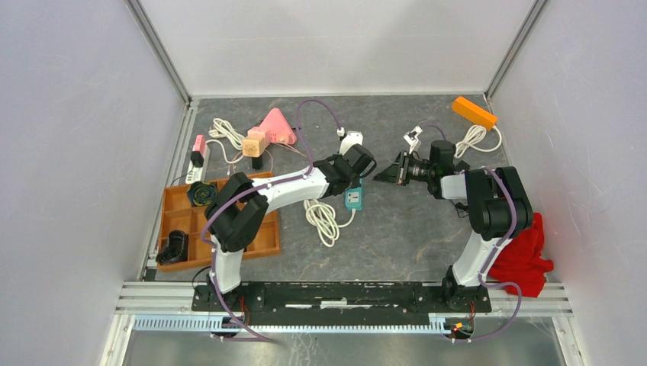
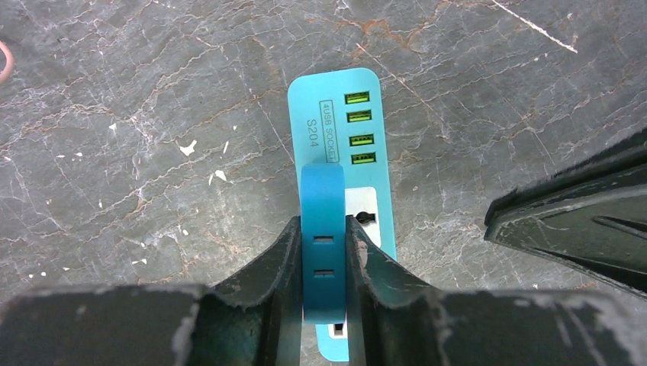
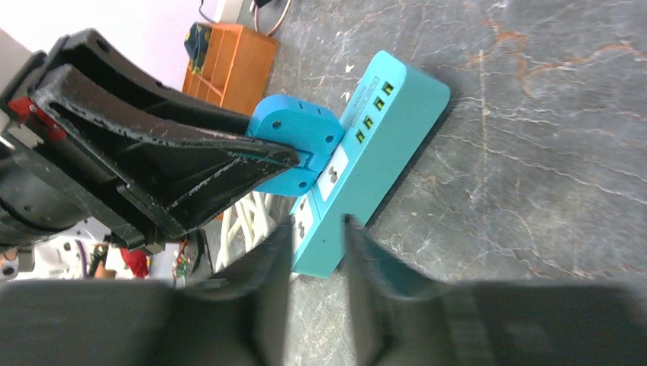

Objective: Pull the plug off the socket
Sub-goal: Remove the plug from the socket.

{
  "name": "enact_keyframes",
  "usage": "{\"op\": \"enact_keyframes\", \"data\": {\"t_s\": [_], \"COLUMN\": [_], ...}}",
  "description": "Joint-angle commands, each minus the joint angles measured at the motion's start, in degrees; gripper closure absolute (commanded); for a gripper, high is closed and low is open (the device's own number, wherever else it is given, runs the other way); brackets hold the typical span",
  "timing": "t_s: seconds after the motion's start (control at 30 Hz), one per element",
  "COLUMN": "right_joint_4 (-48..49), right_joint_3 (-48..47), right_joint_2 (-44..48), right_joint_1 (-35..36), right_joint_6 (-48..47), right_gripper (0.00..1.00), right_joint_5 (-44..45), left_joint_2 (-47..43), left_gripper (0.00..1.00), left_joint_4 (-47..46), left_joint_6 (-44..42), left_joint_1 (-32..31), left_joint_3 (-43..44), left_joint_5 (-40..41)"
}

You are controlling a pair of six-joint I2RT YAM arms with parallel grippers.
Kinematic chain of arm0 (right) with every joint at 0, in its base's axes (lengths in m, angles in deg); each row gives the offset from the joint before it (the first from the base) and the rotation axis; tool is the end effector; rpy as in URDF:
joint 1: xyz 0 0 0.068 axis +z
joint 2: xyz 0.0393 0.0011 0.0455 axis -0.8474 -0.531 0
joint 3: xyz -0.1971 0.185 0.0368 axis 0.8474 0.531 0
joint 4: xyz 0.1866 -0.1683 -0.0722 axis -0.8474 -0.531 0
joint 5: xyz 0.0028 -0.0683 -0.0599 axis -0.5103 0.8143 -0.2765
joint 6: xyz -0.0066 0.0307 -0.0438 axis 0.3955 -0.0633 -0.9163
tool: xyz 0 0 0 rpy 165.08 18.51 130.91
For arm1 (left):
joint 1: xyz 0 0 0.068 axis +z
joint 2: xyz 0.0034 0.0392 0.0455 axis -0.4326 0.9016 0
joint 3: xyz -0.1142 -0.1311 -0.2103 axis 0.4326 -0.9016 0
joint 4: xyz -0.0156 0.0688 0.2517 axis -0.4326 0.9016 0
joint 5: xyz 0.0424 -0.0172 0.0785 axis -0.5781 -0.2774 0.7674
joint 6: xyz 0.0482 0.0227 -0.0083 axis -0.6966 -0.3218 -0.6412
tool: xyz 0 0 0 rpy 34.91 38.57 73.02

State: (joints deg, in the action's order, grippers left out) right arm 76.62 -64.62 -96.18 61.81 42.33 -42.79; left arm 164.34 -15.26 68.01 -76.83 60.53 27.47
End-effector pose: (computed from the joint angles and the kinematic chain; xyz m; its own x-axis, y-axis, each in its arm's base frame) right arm 0.3302 0.0533 0.1372 -0.8397 0.2170 -0.4978 -0.3943 0.3866 0.8337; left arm 0.2804 -0.3231 0.2044 -0.6713 0.0618 -0.7386 0.1718 0.9824 -0.0740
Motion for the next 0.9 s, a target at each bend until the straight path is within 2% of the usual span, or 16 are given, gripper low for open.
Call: {"op": "enact_keyframes", "data": {"t_s": [0.0,0.07,0.6,0.87], "right_joint_4": [-1.3,-1.3,-1.3,-7.4], "right_joint_3": [-1.9,-1.9,-2.0,-4.1], "right_joint_2": [0.4,0.3,-2.3,-6.7], "right_joint_1": [1.3,2.1,7.6,7.9], "right_joint_6": [-2.4,-2.5,-3.5,-7.7], "right_gripper": [0.95,1.0,1.0,1.0], "right_joint_5": [-2.0,-2.1,0.0,3.1], "left_joint_2": [-3.0,-3.0,-3.9,-4.9], "left_gripper": [0.93,0.95,0.98,0.98], "left_joint_4": [-1.9,-2.3,-5.7,-6.1], "left_joint_6": [3.2,3.3,3.0,3.3], "left_joint_1": [0.6,0.6,0.6,0.6], "left_joint_3": [-1.1,-0.9,-2.6,-2.8], "left_joint_5": [0.1,-0.3,-4.4,-5.3]}}
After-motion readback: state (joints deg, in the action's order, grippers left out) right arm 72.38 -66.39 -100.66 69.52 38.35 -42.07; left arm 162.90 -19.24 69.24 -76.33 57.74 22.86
